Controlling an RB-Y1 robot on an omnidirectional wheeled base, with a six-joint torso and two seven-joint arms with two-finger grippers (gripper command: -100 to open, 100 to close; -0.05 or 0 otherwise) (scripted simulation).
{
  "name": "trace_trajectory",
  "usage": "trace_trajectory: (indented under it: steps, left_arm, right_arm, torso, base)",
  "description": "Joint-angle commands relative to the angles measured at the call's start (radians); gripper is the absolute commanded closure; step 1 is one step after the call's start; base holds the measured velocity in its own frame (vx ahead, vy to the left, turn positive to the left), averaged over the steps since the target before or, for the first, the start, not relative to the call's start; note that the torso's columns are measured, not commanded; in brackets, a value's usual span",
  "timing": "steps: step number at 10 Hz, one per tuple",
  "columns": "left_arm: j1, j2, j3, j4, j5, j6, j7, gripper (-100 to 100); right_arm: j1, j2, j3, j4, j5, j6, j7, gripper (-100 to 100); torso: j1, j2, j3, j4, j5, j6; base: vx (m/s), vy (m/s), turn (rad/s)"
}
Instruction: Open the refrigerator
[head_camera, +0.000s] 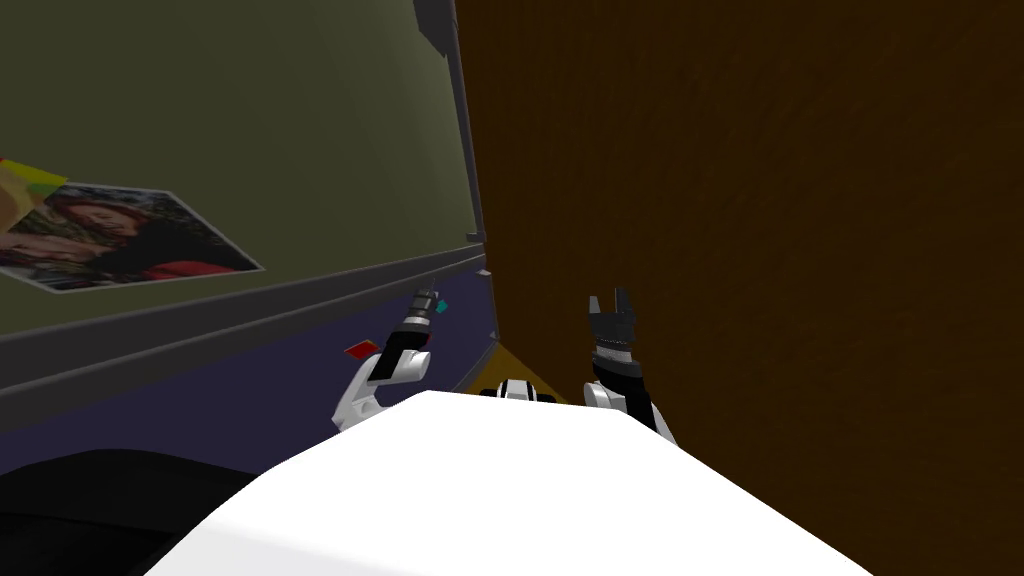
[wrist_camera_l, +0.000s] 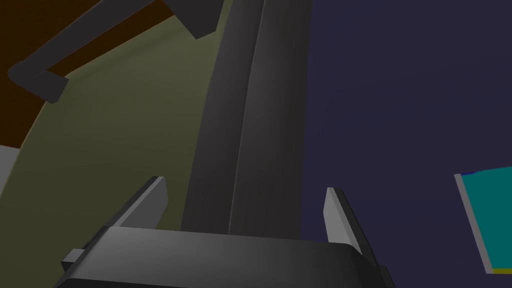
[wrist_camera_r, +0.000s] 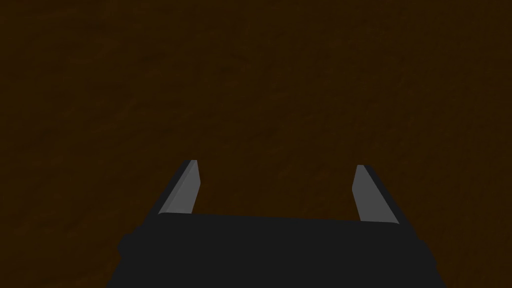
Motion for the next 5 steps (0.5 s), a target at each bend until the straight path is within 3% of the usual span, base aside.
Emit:
trace_trajectory:
  steps: [1,5]
  left_arm:
    - [-0.024,0.000,0.019,-0.011,0.004,0.069,-0.011,-100]
    - [-0.055,-0.005,0.044,-0.022,0.008,0.171,-0.025,-100]
  right_arm:
    - [0.000,0.000,0.000,0.000,0.000,0.000,0.000,0]
    - [0.000,0.000,0.000,0.000,0.000,0.000,0.000,0]
  torso:
    - [0.000,0.000,0.000,0.000,0.000,-0.001]
    - [0.003,-0.006,-0.004,-0.001,0.000,0.000]
  base:
    - [0.002,0.029,-0.194]
    - [-0.006,0.029,-0.145]
